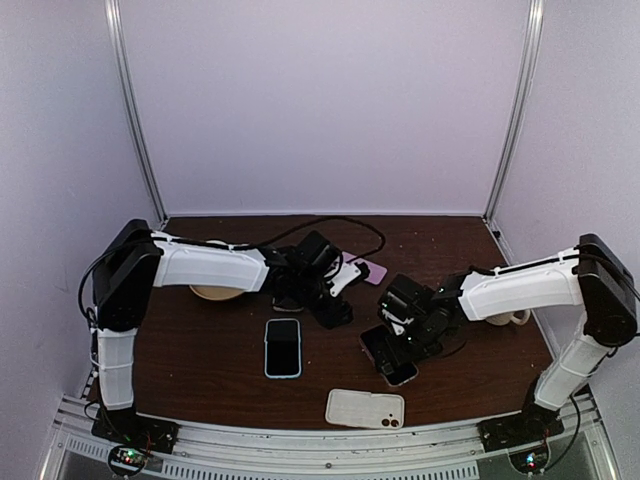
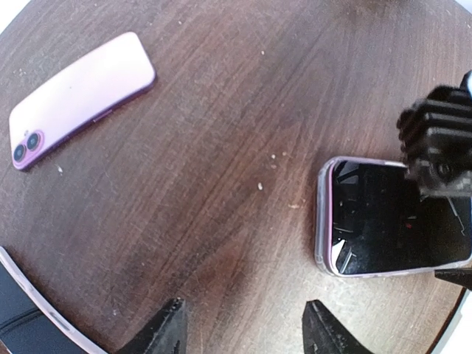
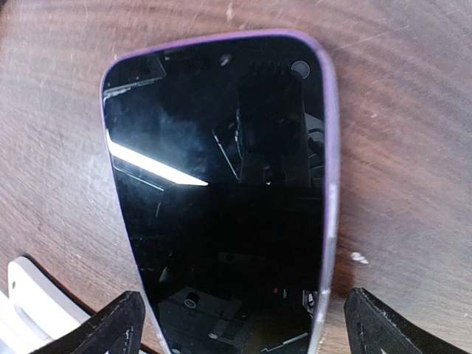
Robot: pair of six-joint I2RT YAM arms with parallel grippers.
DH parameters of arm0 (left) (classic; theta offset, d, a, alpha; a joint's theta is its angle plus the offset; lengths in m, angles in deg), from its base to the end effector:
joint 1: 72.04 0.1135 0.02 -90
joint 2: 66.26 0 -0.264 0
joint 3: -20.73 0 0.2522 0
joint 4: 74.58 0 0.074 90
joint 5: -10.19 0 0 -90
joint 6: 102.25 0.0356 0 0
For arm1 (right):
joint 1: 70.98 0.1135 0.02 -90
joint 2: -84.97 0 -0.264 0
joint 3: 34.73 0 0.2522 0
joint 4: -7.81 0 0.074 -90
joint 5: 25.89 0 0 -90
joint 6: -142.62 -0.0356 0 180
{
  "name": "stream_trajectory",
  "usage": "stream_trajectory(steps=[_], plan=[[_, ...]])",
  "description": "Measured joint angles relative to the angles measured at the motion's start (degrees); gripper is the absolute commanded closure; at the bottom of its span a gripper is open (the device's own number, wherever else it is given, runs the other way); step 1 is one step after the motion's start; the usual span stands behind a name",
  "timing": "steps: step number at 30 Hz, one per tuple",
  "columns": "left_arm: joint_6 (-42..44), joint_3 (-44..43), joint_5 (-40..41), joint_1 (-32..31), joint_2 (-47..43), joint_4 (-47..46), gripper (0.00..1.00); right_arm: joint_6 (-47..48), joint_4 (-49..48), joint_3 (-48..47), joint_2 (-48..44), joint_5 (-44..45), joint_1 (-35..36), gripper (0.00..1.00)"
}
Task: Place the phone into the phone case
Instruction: Press the phone onto the phone case, then pick up the phone with the phone case at the center of the board.
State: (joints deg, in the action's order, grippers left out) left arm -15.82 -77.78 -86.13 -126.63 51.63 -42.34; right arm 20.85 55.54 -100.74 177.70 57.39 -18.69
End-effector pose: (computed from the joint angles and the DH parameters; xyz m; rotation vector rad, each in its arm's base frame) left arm 0.2572 -0.3685 0.1774 1.1435 2.2824 -0.5549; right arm 0.1723 0.2297 0.1585 -0.5564 2.9393 0.4039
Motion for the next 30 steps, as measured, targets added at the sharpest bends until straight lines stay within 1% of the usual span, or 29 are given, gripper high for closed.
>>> stream_trajectory(steps=[6,7,12,15,16,18,24,25,27,30], plan=[[-0.24,0.76,-0.02,-0.04,0.00,0.09,0.42,-0.20,0.13,-0.94,1.95,1.55,2.47,0.01],[-0.24,0.76,-0.02,-0.04,0.00,0.15,0.42,-0.20,0.13,-1.27,2.32,1.79,2.73,0.02],[-0.24,0.79,-0.02,-0.04,0.00,0.20,0.42,-0.74,2.03,-3.67,4.83,4.83,3.72,0.16],[-0.24,0.79,0.00,-0.04,0.00,0.31,0.42,-0.96,3.45,-5.11,6.10,6.27,4.11,0.17],[-0.24,0.79,0.00,-0.04,0.00,0.44,0.42,-0.98,4.07,-5.62,6.45,6.60,4.28,0.19],[-0.24,0.79,0.02,-0.04,0.00,0.57,0.42,-0.98,4.81,-6.36,6.95,7.28,4.72,0.25],[-0.24,0.79,0.07,-0.04,0.00,0.87,0.42,-1.03,5.35,-6.88,7.28,8.81,5.73,0.50],[-0.24,0.79,0.07,-0.04,0.00,0.87,0.42,-1.03,5.33,-6.88,7.26,8.98,5.81,0.52],[-0.44,0.79,-0.02,0.00,0.00,0.87,0.39,-0.87,5.18,-6.80,7.04,9.57,6.19,0.58],[-1.79,0.79,-1.36,0.37,-0.22,1.03,0.32,-0.04,3.74,-5.51,5.81,10.93,7.10,0.64]])
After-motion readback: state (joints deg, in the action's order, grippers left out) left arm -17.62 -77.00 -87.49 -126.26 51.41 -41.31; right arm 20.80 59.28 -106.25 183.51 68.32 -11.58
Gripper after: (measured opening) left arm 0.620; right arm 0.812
